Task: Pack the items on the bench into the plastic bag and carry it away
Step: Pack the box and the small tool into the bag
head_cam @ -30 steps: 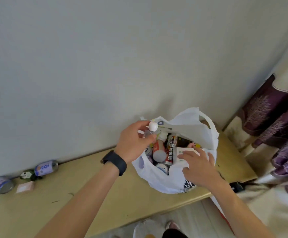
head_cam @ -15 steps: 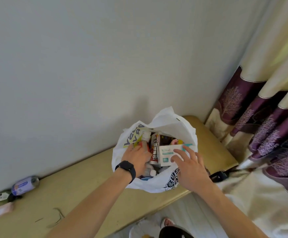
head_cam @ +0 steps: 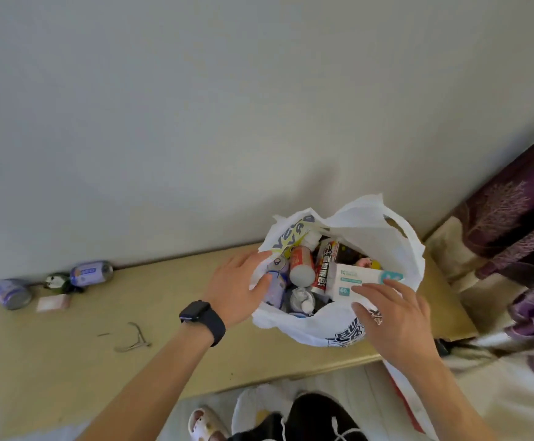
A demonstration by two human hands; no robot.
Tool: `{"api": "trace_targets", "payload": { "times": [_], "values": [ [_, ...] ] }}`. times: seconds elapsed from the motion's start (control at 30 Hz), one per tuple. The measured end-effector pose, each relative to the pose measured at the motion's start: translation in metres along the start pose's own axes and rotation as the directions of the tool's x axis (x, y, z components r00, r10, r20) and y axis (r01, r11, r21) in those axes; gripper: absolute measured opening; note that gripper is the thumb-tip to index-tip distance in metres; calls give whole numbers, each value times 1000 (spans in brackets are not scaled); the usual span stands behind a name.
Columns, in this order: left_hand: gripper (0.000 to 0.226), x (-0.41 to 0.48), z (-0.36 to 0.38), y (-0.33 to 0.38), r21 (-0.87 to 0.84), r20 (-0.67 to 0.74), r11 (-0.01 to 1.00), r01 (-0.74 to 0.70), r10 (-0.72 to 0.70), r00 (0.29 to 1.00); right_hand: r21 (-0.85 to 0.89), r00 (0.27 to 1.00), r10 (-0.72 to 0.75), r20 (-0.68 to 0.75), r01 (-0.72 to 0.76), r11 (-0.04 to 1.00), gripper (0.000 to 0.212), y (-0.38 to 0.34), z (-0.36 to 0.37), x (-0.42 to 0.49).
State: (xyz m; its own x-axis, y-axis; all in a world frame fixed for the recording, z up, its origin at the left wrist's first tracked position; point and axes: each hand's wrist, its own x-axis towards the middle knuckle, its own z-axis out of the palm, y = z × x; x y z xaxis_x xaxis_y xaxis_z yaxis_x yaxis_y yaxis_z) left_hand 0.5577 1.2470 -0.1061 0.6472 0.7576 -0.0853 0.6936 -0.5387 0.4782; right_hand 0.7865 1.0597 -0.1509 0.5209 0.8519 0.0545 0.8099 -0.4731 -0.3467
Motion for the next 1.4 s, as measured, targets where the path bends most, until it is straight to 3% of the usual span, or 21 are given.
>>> {"api": "trace_targets", "payload": {
  "times": [0.13,0.27,0.37,0.47,0.57,0.67,0.77,1.0,1.1,1.23,1.4],
  "values": [
    [41,-54,2,-36,-350,-161,913,210,-279,947,287,977,-184,-104,206,935,30,-59,-8,-28],
    [46,-114,31,-105,-292,-58,833,469,-505,861,510,913,-405,43,329,795,21,-129,19,-49],
    [52,-153,53,-157,-155,109,758,634,-625,773,486,810,-520,272,350,800,22,-178,65,-54],
    [56,-185,65,-205,-34,254,706,707,-678,690,384,648,-542,536,384,840,29,-227,121,-48],
    [59,-211,66,-253,33,347,669,742,-704,619,289,527,-502,685,436,852,36,-277,171,-39],
    [63,-229,60,-304,85,354,655,751,-724,592,189,465,-406,786,445,875,42,-329,216,-27],
    [69,-238,53,-351,95,380,643,760,-729,570,60,474,-310,824,471,880,53,-382,262,-15],
    [71,-257,39,-432,131,405,667,733,-711,575,-167,575,-105,811,399,902,73,-459,345,0],
    [68,-256,27,-462,110,408,691,714,-687,601,-184,589,-102,802,405,896,60,-476,364,-2],
    [64,-228,2,-504,80,341,714,696,-675,654,-130,549,-113,828,386,913,31,-474,375,-3],
    [68,-158,-50,-568,115,145,756,644,-654,742,-169,582,-106,806,399,901,29,-471,372,-10]
  ]
}}
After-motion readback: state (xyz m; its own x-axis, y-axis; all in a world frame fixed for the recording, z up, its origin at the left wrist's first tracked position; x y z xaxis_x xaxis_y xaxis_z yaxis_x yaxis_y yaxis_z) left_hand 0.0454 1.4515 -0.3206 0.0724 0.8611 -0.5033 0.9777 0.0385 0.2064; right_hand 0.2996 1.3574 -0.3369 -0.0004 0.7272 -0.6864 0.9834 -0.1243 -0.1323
